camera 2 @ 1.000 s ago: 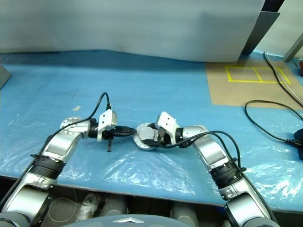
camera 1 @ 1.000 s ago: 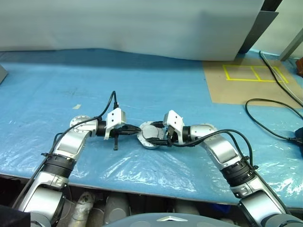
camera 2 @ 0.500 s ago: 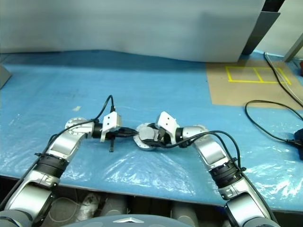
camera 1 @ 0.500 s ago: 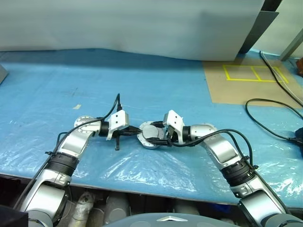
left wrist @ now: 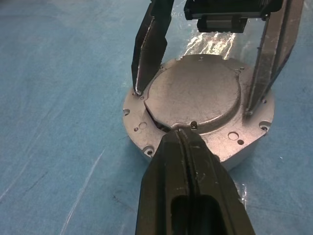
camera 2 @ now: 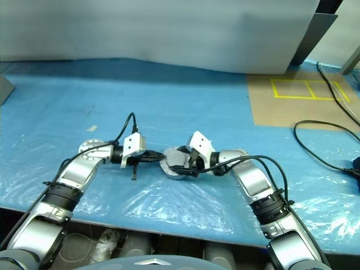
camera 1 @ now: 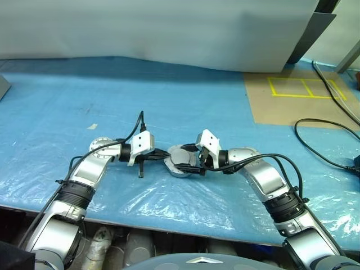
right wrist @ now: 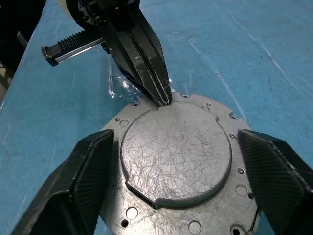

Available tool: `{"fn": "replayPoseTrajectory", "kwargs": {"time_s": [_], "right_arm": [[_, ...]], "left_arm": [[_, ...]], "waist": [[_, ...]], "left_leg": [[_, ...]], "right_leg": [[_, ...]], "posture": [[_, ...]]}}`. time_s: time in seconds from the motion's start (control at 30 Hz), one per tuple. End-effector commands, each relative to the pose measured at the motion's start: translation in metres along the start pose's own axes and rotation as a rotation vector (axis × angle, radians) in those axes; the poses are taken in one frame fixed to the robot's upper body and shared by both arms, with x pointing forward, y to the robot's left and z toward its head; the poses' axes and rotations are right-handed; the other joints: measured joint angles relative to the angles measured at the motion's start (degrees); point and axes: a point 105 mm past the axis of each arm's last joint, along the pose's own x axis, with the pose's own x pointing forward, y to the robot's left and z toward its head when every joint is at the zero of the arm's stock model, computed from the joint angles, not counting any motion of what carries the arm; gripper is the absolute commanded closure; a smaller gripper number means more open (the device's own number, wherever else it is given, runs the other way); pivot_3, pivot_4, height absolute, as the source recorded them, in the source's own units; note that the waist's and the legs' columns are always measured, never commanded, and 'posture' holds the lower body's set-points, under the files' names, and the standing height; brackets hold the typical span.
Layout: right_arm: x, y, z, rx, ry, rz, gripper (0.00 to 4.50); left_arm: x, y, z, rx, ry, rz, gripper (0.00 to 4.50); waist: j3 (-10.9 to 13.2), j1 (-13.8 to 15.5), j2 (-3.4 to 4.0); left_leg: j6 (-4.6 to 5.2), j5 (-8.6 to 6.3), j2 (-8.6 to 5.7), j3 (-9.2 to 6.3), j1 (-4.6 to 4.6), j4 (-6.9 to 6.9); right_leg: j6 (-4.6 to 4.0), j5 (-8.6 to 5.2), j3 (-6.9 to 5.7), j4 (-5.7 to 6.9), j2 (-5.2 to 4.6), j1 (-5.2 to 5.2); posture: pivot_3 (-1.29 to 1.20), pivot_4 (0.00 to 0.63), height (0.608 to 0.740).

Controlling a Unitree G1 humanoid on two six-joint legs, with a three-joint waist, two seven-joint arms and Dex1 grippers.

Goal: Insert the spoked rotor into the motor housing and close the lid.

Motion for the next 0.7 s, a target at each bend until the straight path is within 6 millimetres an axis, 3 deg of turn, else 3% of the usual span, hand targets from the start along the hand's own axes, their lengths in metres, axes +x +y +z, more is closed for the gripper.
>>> {"fn": "replayPoseTrajectory", "kwargs": {"time_s": [0.03,0.33,0.53,0.7], "right_arm": [[-0.006,0.002,-0.038,0.093,0.127,-0.012,0.02],[-0.009,0.007,-0.043,0.108,0.137,0.010,0.02],[-0.009,-0.008,-0.019,0.128,0.025,-0.047,0.02],[-0.018,-0.004,0.014,0.144,-0.104,-0.006,0.02]], "left_arm": [[0.005,-0.008,-0.004,0.000,0.017,-0.035,4.50],[0.003,-0.004,0.004,-0.014,-0.027,-0.017,4.50],[-0.002,-0.012,0.011,-0.020,-0.052,-0.071,4.50],[0.000,-0.017,0.010,-0.021,-0.046,-0.081,4.50]], "waist": [[0.0,0.0,0.00],[0.0,0.2,0.00],[0.0,0.0,0.00],[0.0,0.0,0.02]], "left_leg": [[-0.01,0.00,0.00,0.00,-0.01,-0.01],[-0.01,0.00,-0.01,0.00,-0.03,-0.05],[-0.02,0.00,0.00,0.03,-0.14,-0.07],[-0.02,0.01,0.00,0.03,-0.36,-0.06]], "right_leg": [[0.01,-0.01,0.00,-0.02,0.00,0.00],[0.06,-0.04,-0.01,-0.03,0.00,0.01],[0.05,-0.04,-0.01,-0.02,0.01,-0.14],[0.05,-0.03,-0.01,0.00,0.02,-0.33]], "posture": [[0.00,0.150,0.740],[0.00,0.150,0.740],[0.00,0.150,0.740],[0.00,0.150,0.740]]}}
